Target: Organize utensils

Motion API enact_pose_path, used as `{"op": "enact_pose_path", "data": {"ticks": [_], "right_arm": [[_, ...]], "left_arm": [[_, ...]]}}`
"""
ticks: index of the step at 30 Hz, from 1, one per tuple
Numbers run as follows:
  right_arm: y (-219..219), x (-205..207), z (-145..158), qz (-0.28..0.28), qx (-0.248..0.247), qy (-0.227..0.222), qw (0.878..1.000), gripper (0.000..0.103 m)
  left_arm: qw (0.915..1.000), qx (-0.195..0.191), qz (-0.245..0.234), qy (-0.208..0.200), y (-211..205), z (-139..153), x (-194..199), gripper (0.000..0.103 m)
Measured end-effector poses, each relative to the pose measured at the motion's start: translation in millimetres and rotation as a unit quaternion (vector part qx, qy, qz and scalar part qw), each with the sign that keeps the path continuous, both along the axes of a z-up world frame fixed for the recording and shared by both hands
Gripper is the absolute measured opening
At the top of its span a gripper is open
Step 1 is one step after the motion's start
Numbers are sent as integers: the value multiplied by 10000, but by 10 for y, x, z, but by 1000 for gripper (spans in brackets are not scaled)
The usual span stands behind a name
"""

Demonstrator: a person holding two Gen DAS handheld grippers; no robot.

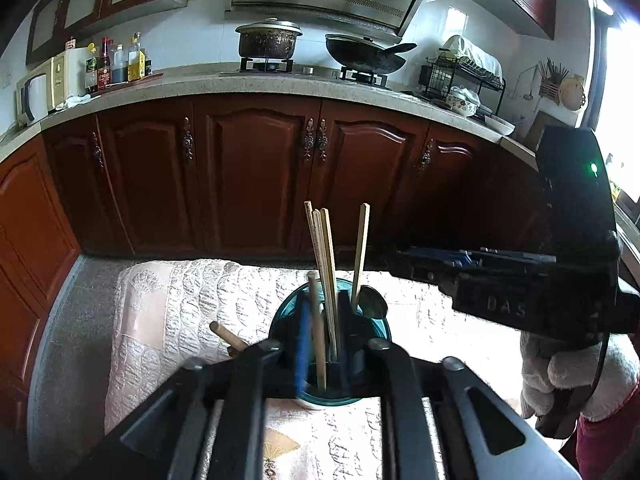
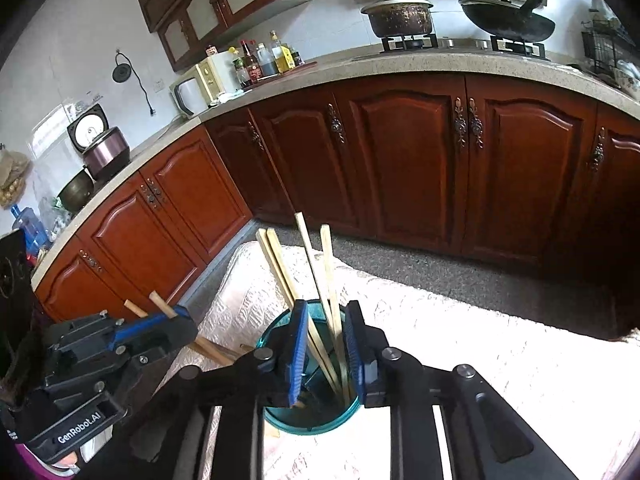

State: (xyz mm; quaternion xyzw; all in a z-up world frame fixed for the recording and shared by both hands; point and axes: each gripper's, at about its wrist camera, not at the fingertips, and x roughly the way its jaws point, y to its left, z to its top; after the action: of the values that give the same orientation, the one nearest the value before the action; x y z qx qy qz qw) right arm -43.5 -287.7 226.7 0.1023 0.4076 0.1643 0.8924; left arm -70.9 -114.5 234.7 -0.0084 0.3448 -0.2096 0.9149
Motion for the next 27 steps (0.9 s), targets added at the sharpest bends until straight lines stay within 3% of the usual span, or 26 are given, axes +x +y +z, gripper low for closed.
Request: {"op": "enact_pose_path", "data": {"ticks": [1,2,8,13,20,27], "right_arm": [[7,-24,-4,11,-8,5,10000,26],[12,-54,-13,16,-21,11,10000,26],[31,-275,-61,-13,-22,56,10000,28],[26,-537,-116,-163,43,110,9998,35],[98,-837,-222,-287,69,222,9993,44],[155,-1089,-304,-461,60,280,9985,49]], "left_arm": [[10000,-6,4,-11,8,5,-9,38],[10000,-26,14,-40,19,25,-26,42],[9997,-150,39,-172,108,175,-154,50],[9985,-311,130,-421,231,335,-381,67],[9978,-122,167,-636,263,346,-691,70],[9976,-216,319,-578,376,251,-953,73]]}}
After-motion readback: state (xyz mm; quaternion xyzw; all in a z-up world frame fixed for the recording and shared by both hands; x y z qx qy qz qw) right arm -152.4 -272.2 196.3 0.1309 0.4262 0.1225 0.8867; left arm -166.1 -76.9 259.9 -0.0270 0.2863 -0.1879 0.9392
